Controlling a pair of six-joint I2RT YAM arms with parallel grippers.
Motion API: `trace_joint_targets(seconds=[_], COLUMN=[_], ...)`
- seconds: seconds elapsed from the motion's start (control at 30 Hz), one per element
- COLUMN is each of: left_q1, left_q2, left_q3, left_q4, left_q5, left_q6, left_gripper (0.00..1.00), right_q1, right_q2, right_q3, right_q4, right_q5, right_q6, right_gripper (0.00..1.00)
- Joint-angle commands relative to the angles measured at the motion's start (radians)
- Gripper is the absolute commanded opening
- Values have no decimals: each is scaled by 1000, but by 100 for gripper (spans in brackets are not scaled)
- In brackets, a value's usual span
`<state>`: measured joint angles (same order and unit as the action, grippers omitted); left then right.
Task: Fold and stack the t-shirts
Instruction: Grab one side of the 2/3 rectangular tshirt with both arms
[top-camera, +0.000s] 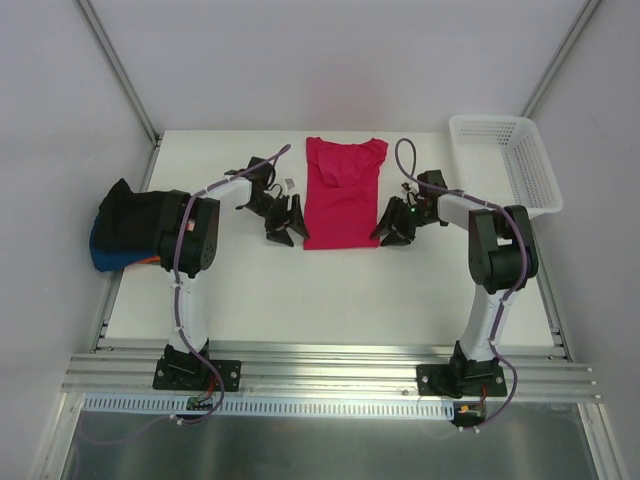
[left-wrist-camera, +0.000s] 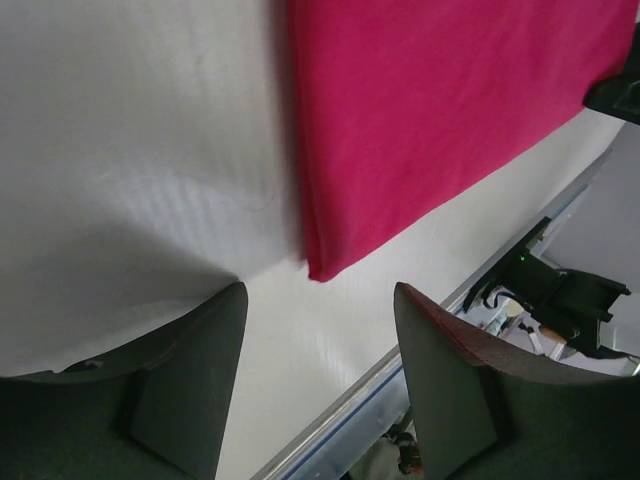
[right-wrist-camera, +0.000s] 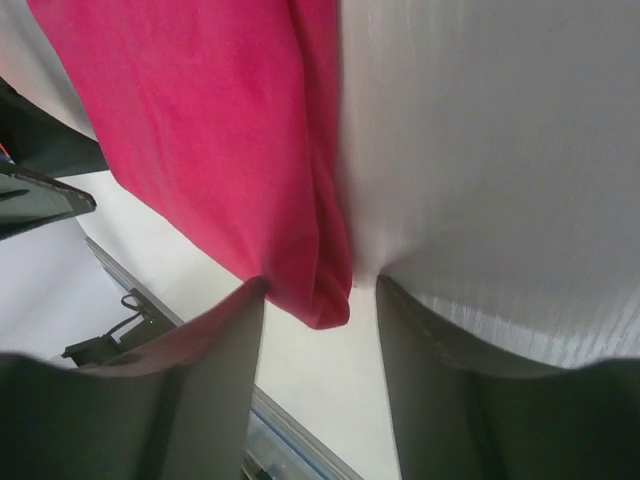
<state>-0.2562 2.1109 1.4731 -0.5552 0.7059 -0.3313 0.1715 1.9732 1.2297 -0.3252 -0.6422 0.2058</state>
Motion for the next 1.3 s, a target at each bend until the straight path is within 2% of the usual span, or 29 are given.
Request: trace_joint_targets(seconds=[0.0, 0.07, 0.1, 0.13, 0.17, 0.27, 0.33, 0.37, 0.4, 0.67, 1.07, 1.27], left_q1=[-32, -47, -52, -55, -57, -61, -61, -61, -61, -55, -44, -20], left_q2=[37, 52, 57, 61, 63, 57, 49, 46, 41, -51, -298, -408], left_q3=[41, 46, 47, 46, 39, 18, 1, -2, -5, -63, -175, -192], left_q4=[29, 37, 46, 52, 54, 63, 67, 67, 66, 69, 67, 64], left_q5=[72, 86, 98, 125, 133, 155, 161, 168, 168, 228, 322, 336], left_q6=[-25, -29, -28, -28, -31, -44, -46, -43, -43, -46, -71, -84], left_gripper=[61, 52, 45, 30, 24, 15, 9, 0, 0, 0, 0, 0], right_q1=[-7, -7, -9, -7, -9, -7, -6, -6, -7, -7, -9, -9], right_q2=[10, 6, 3, 0, -2, -11, -16, -17, -20, -117, -364, -462], right_q3=[2, -7, -12, -13, -15, -19, -25, -26, -26, -44, -134, -109], right_q4=[32, 37, 41, 41, 43, 44, 58, 58, 55, -14, -138, -178], right_q5=[-22, -39, -43, -53, -54, -54, -62, -65, -65, -74, -125, -128], right_q6=[18, 20, 20, 20, 20, 27, 32, 35, 37, 37, 73, 73], right_gripper=[48, 43, 38, 36, 34, 28, 19, 13, 0, 0, 0, 0])
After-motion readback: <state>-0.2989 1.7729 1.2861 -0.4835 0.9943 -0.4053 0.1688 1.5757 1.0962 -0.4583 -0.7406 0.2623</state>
